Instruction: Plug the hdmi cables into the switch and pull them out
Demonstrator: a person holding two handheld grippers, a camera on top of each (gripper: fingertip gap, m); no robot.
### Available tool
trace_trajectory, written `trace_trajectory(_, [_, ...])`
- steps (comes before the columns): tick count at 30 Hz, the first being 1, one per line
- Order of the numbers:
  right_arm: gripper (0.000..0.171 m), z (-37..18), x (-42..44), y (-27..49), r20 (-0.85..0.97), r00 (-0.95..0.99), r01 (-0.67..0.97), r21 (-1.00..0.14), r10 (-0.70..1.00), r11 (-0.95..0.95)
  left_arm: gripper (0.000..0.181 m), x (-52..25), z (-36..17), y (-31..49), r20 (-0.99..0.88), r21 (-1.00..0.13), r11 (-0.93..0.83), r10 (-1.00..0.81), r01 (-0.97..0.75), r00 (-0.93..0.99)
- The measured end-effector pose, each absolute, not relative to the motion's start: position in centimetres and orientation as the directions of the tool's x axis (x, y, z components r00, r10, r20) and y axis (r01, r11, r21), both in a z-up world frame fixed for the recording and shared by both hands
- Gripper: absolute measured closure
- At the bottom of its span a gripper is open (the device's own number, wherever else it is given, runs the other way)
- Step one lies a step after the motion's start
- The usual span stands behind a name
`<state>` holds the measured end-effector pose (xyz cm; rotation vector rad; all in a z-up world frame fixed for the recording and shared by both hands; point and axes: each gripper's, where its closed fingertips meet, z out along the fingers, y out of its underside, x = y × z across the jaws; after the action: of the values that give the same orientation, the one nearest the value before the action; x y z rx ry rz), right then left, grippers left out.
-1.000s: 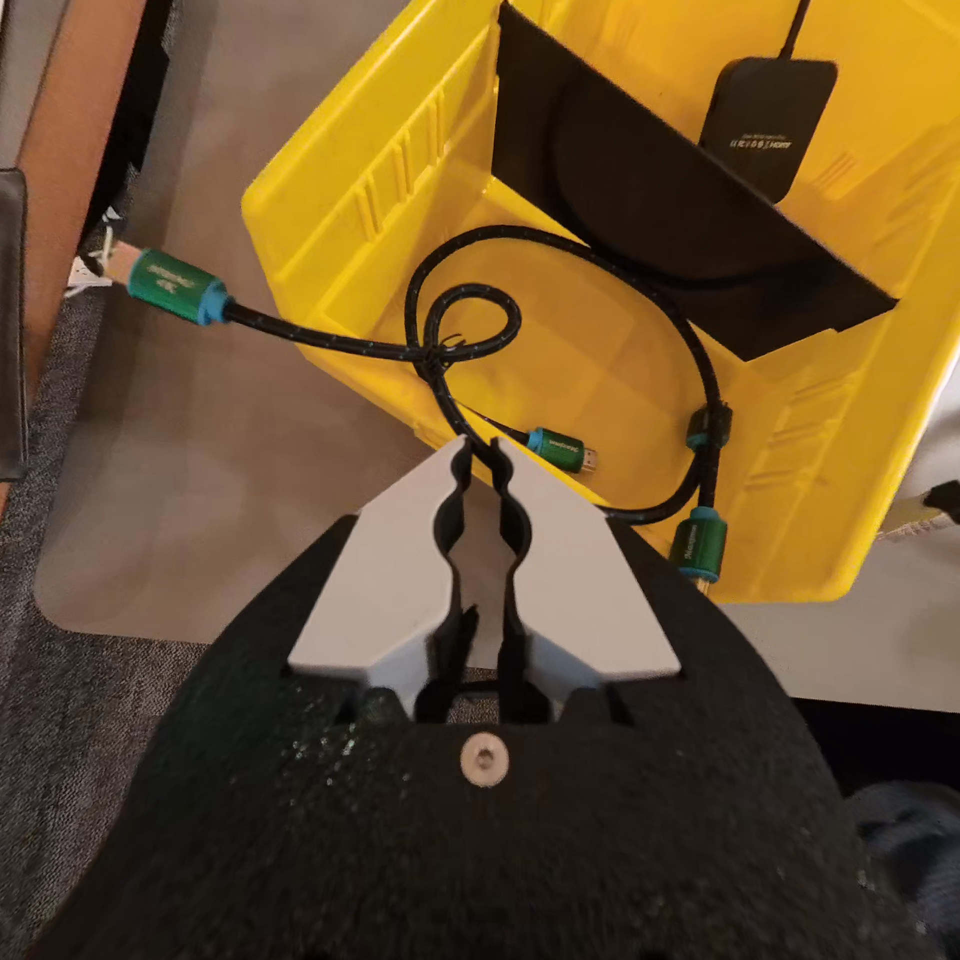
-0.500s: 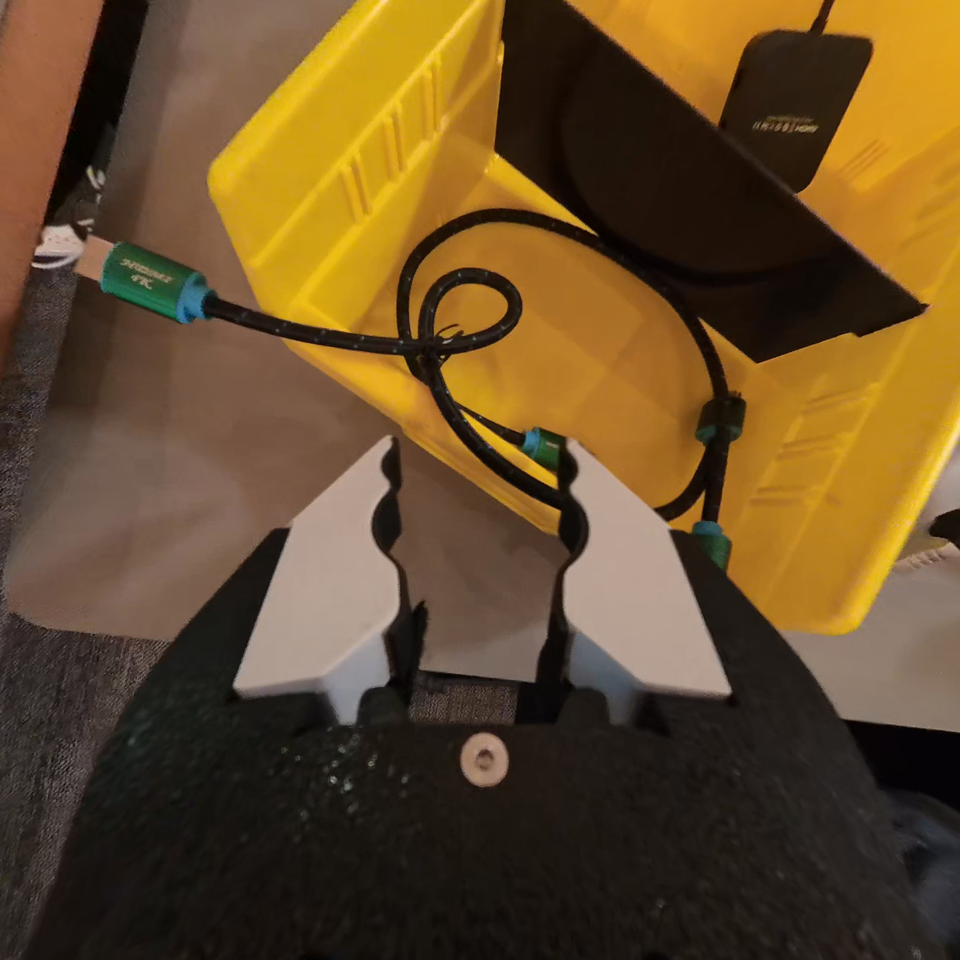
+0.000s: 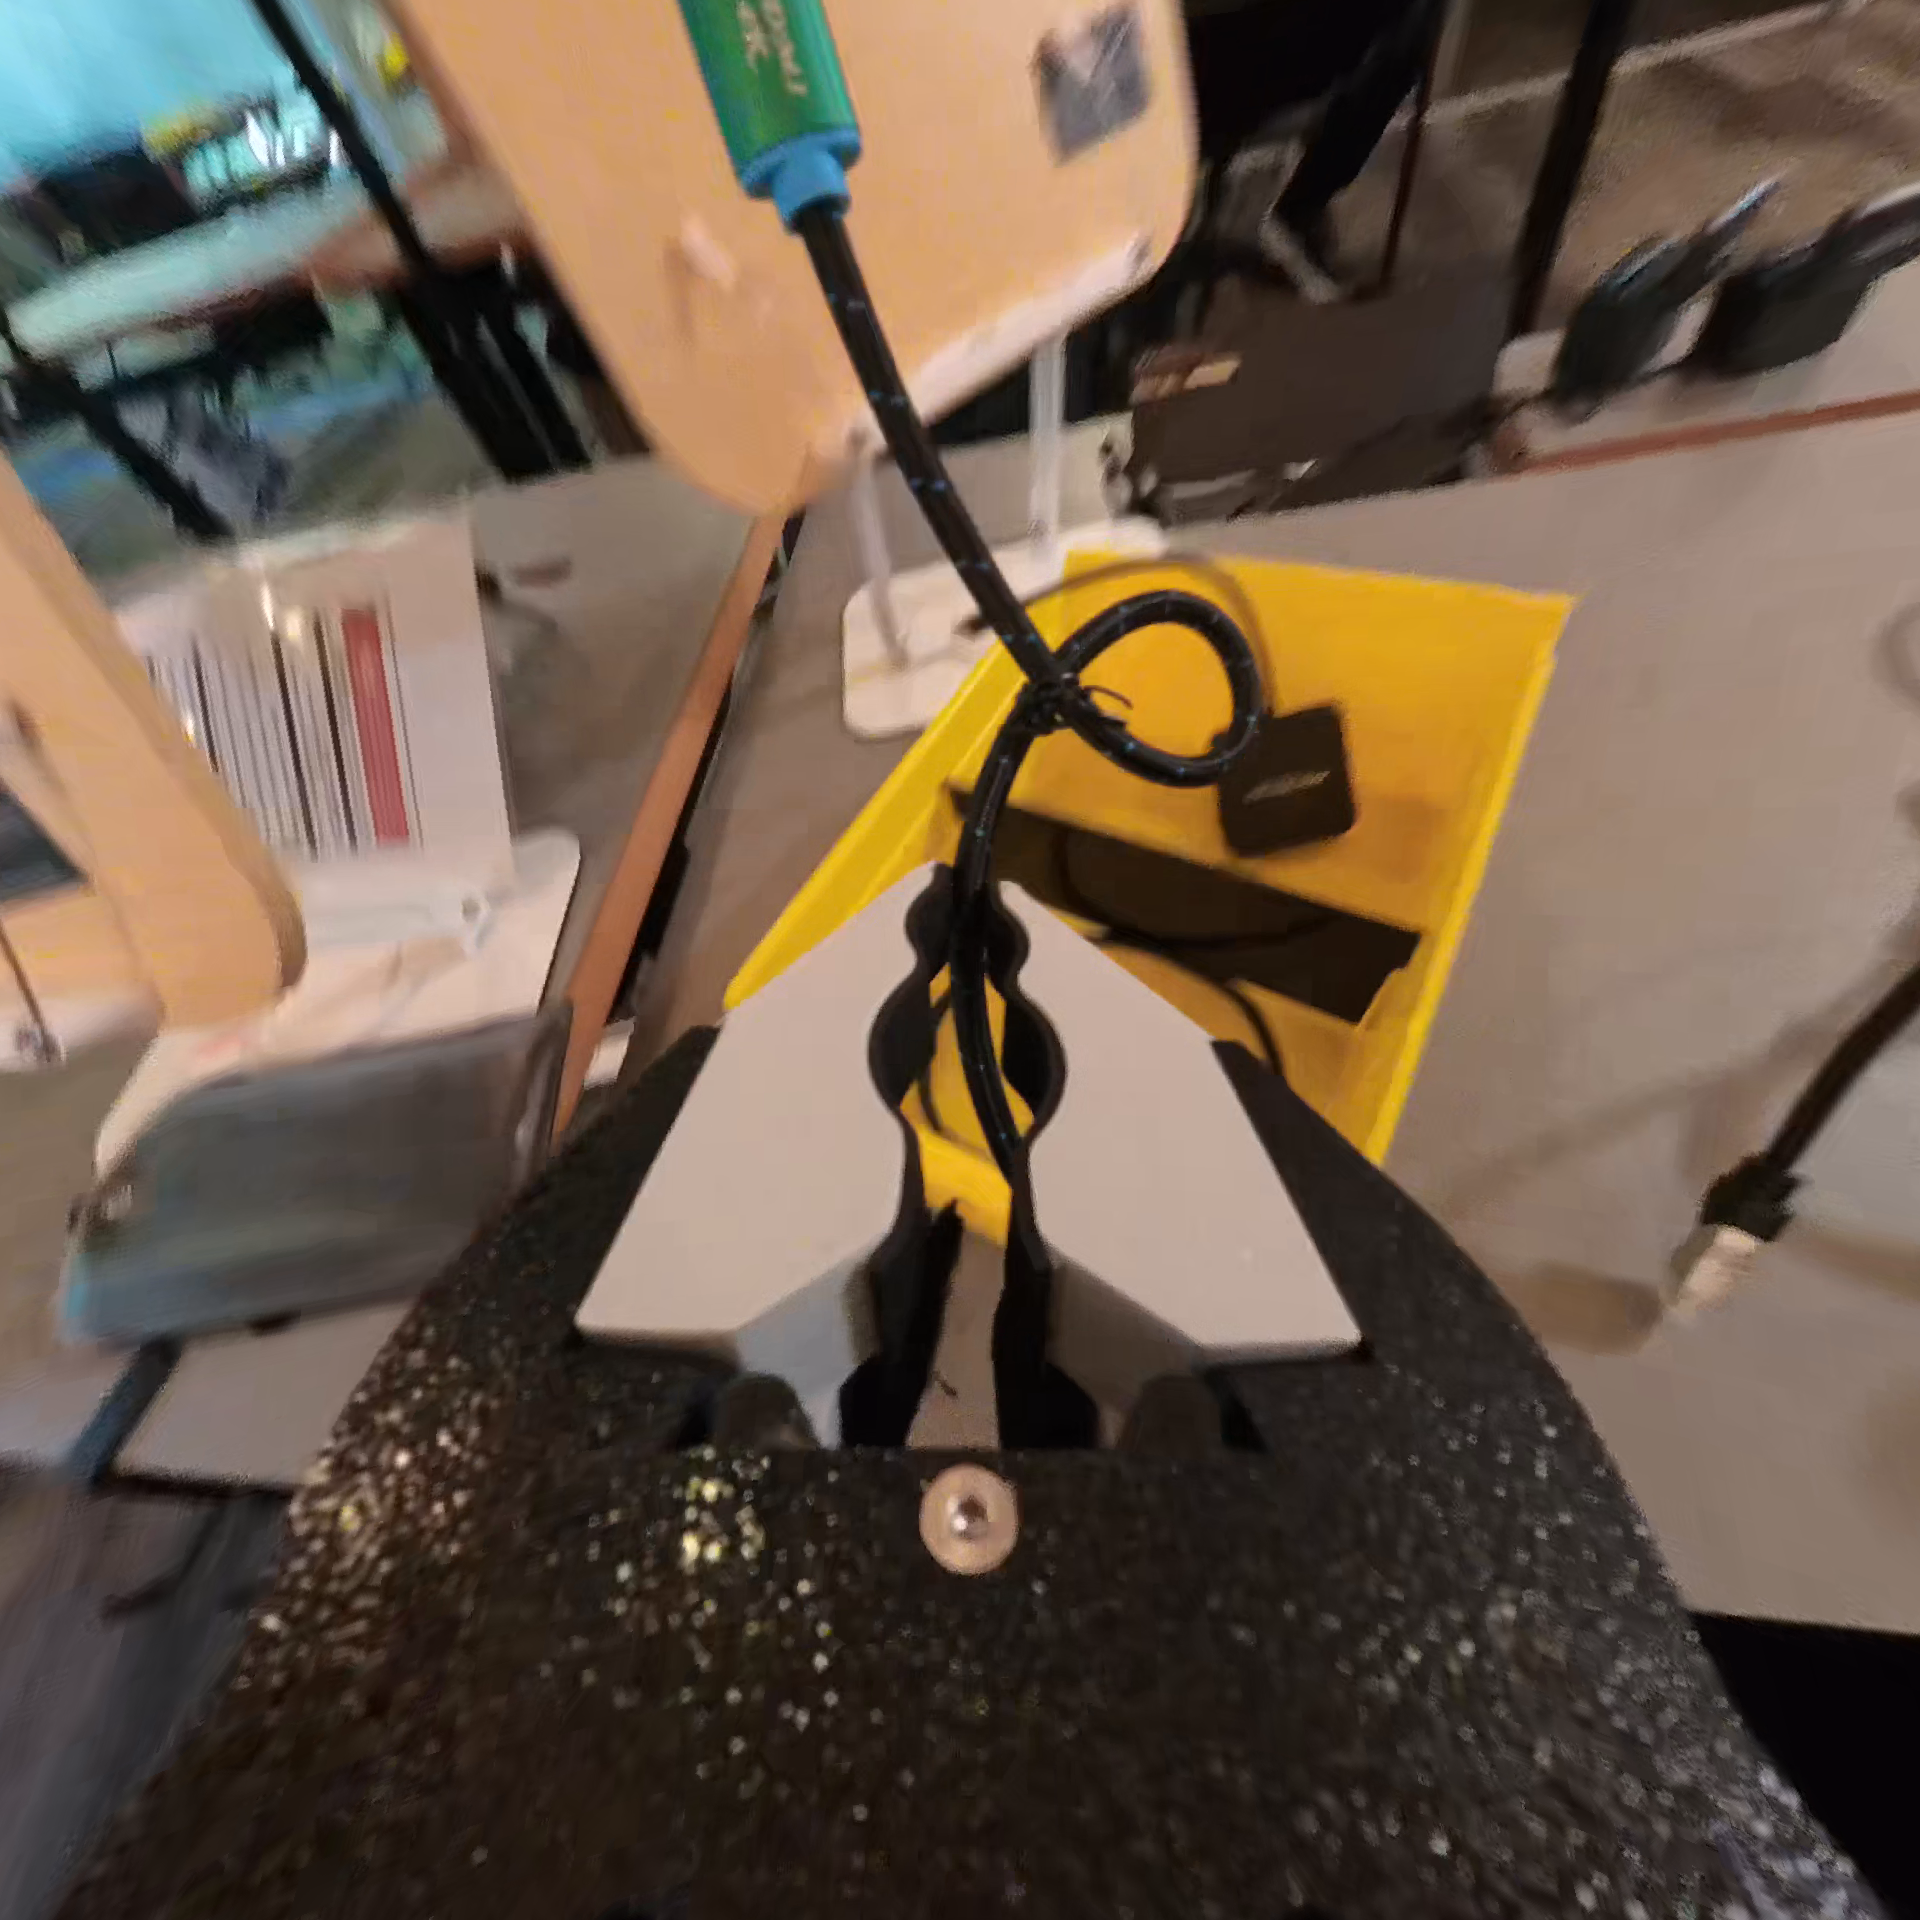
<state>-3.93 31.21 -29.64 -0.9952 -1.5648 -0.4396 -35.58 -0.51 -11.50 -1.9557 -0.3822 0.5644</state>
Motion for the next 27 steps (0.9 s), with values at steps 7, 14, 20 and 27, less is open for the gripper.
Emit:
trace_trajectory(7, [0.153,-29.4,-4.0,30.2,0.94,0.029,0.77,-0.238,0.341,0.592,0.178,-27.6,-3.2,6.4,-0.336,-0.931,-0.246,0.284,-0.27,0.898])
trace_trajectory(14, [0.153,-29.5,-5.8,25.2,0.955,-0.036,0.72,-0.18,0.296,0.67,0.178,-18.1,-2.6,16.0,-0.385,-0.901,-0.185,-0.079,-0.393,0.92])
trace_trajectory(20, [0.131,-29.8,-6.5,22.0,0.885,-0.031,0.676,-0.323,0.464,0.663,0.178,-12.1,-8.8,24.2,-0.299,-0.872,-0.274,-0.359,-0.407,0.884])
trace_trajectory(27, [0.125,-24.1,-2.0,21.2,0.808,0.213,0.469,-0.577,0.549,0.668,0.178,-7.9,-12.6,29.5,-0.187,-0.889,-0.275,-0.511,-0.366,0.839])
